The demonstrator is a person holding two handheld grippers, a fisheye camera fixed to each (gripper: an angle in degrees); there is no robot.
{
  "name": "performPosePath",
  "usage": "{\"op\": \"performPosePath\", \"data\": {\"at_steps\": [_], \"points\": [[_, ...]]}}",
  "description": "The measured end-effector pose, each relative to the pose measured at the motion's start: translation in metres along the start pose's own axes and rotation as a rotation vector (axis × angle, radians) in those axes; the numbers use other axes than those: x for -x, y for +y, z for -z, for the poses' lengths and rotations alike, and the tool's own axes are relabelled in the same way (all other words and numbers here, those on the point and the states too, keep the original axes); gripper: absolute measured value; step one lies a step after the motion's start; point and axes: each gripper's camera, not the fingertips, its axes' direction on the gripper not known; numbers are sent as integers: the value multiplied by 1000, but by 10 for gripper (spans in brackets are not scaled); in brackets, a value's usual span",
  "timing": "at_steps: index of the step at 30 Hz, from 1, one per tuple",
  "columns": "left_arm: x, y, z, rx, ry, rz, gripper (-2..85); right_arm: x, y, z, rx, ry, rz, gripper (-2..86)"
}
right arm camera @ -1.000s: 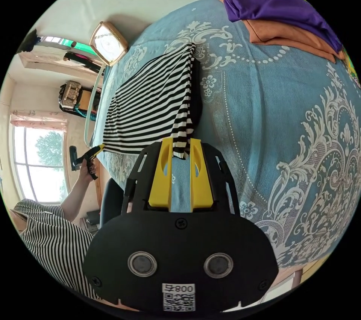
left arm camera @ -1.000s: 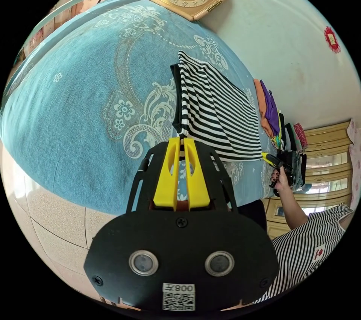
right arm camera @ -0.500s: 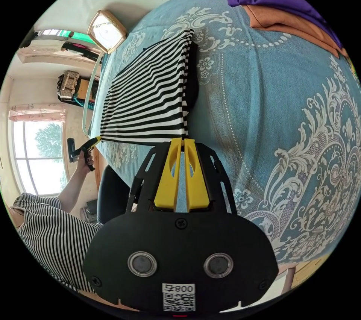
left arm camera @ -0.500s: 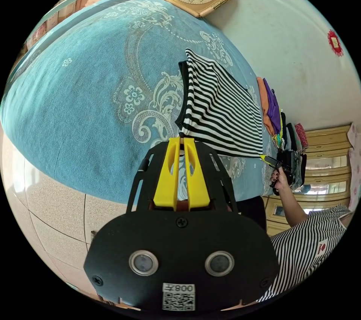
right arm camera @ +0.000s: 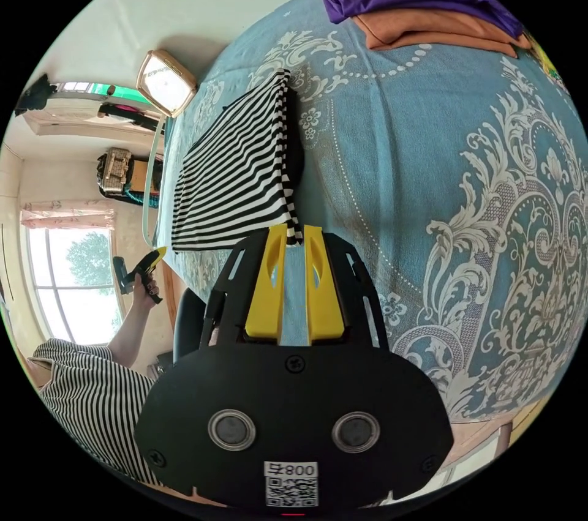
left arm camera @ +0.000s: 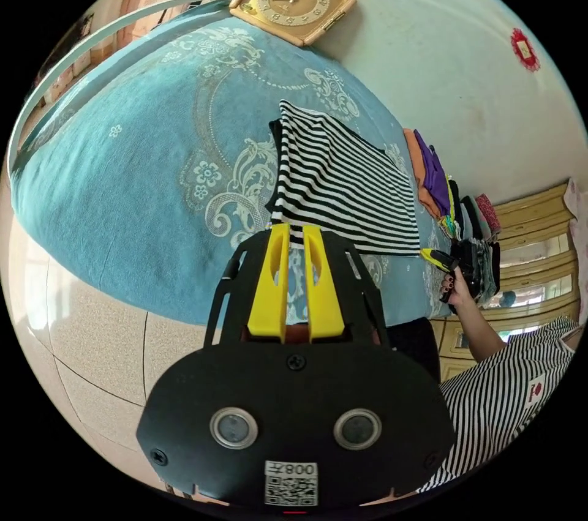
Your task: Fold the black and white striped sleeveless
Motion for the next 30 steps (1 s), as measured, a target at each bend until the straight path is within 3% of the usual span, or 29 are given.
{"op": "performPosePath", "data": {"at_steps": [10, 16, 22, 30], "points": [[-241, 20, -161, 255, 136, -592, 84, -25, -5, -14, 54, -105, -45, 45], [-371, 44, -242, 266, 17, -938, 101, -25, -8, -9, 58, -190, -23, 26], [-433, 61, -305, 268, -184, -1013, 70, -17, -15, -6, 58, -304, 3, 24], [-457, 69, -335, 254, -131, -900, 23, -5, -41, 9, -53, -197, 11, 42]]}}
